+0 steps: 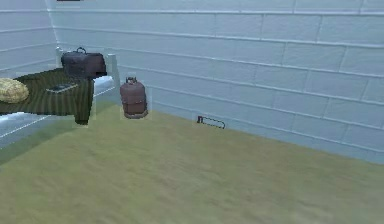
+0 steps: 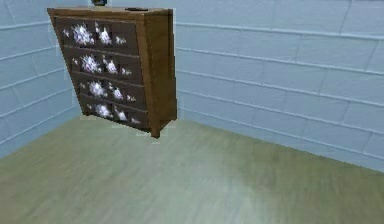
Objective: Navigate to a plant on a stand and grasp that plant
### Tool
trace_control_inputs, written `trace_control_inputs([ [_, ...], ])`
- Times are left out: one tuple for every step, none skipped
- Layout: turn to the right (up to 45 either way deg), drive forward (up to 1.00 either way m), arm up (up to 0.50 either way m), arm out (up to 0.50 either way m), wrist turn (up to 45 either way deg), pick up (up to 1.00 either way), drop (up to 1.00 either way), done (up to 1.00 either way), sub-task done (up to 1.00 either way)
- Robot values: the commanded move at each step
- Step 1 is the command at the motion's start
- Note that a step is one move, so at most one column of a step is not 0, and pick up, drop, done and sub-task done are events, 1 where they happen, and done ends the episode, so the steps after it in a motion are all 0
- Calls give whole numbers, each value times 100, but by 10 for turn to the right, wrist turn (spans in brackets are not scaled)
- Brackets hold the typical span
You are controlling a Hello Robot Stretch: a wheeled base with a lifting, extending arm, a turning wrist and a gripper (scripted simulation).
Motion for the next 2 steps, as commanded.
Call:
trace_control_inputs([
  [-450, 0, 0, 0, 0, 0, 0, 0, 0],
  [-150, 0, 0, 0, 0, 0, 0, 0, 0],
])
